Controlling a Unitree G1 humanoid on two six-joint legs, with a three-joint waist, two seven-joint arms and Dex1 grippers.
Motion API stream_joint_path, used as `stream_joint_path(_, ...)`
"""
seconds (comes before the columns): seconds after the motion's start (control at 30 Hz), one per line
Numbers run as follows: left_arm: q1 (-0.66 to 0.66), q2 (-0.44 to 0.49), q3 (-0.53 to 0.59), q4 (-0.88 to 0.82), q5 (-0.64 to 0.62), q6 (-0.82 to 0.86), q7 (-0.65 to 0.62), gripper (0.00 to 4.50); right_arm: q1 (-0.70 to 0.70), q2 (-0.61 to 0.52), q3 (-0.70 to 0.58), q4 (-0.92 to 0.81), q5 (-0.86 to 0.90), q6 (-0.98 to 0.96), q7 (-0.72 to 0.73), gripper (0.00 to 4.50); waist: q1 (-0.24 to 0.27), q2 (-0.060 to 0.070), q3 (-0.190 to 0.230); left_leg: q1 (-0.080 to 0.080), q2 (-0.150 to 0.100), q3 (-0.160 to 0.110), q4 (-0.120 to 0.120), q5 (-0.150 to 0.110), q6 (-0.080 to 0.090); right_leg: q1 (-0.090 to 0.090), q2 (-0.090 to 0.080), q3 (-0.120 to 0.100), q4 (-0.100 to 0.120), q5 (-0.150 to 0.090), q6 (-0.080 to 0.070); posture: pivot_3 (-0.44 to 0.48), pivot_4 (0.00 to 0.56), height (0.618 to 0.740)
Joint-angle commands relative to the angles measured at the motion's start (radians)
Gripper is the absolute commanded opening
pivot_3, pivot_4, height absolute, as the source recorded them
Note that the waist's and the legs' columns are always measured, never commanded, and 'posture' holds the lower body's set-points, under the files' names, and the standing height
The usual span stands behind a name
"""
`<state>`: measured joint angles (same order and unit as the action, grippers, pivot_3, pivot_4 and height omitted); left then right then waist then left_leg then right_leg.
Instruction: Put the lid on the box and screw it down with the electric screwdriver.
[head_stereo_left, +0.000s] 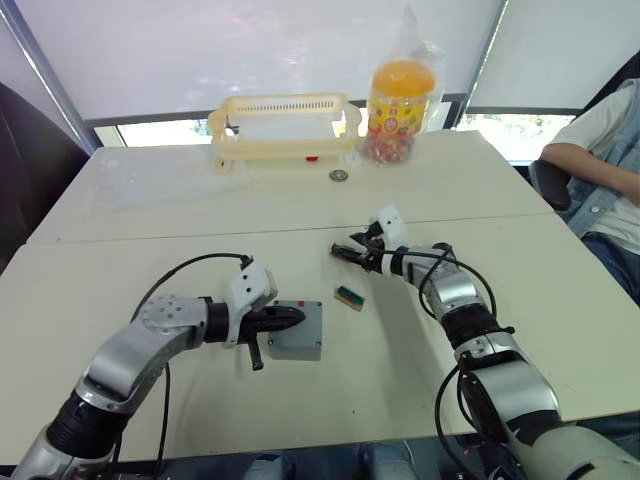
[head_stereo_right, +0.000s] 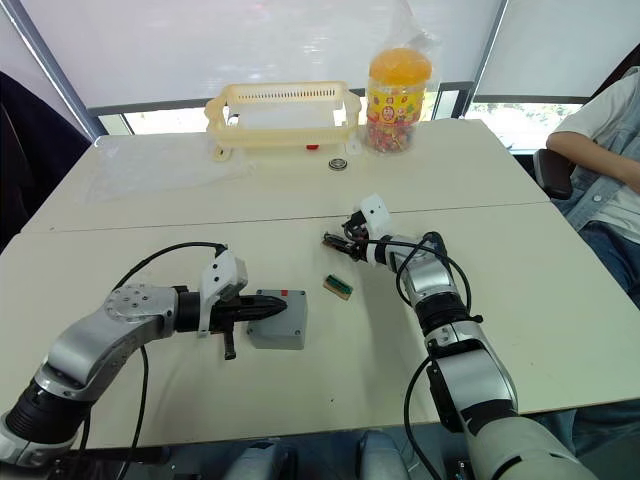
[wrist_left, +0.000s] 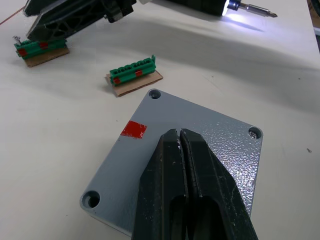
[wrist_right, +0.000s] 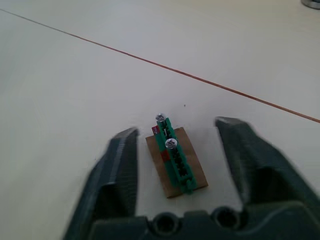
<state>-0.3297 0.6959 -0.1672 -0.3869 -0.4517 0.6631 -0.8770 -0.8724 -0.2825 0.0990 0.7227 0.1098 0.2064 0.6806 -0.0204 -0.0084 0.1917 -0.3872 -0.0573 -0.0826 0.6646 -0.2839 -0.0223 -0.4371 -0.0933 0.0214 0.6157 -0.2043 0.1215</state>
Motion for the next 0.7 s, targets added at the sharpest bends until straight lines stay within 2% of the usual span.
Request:
stream_joint_path(0.03, 0.015, -0.002, -0.013, 0.002, 0.017, 0.01, 0.007, 0.0, -0.018, 0.001, -0.012, -0.024, -0.006, -0.021, 0.007, 2.15, 0.0, 0.0, 0.0, 0.0, 0.0, 0.0, 0.0, 0.0, 0.0, 0.0, 0.0, 0.0, 0.0, 0.0, 0.0, 0.0, 0.15, 0.74)
stream_joint_path(0.37, 0.016, -0.008, -0.014, -0.005, 0.019, 0.017, 0.016, 0.0, -0.01, 0.008, -0.009, -0.01, -0.019, -0.019, 0.009, 2.15, 0.0, 0.0, 0.0, 0.0, 0.0, 0.0, 0.0, 0.0, 0.0, 0.0, 0.0, 0.0, 0.0, 0.0, 0.0, 0.0, 0.15, 0.74)
stream_joint_path(0.5, 0.014, -0.012, -0.014, -0.007, 0.018, 0.021, 0.02, 0.0, -0.008, 0.012, -0.01, -0.001, -0.025, -0.02, 0.005, 0.31, 0.0, 0.0, 0.0, 0.0, 0.0, 0.0, 0.0, 0.0, 0.0, 0.0, 0.0, 0.0, 0.0, 0.0, 0.0, 0.0, 0.15, 0.74)
stream_joint_path(0.53, 0.013, -0.013, -0.014, -0.008, 0.017, 0.022, 0.021, 0.0, -0.007, 0.013, -0.01, 0.0, -0.026, -0.02, 0.005, 0.07, 0.0, 0.0, 0.0, 0.0, 0.0, 0.0, 0.0, 0.0, 0.0, 0.0, 0.0, 0.0, 0.0, 0.0, 0.0, 0.0, 0.15, 0.74)
stream_joint_path(0.7, 0.011, -0.013, -0.011, -0.009, 0.017, 0.026, 0.022, 0.0, -0.002, 0.013, -0.012, -0.006, -0.027, -0.016, 0.008, 0.07, 0.0, 0.0, 0.0, 0.0, 0.0, 0.0, 0.0, 0.0, 0.0, 0.0, 0.0, 0.0, 0.0, 0.0, 0.0, 0.0, 0.15, 0.74)
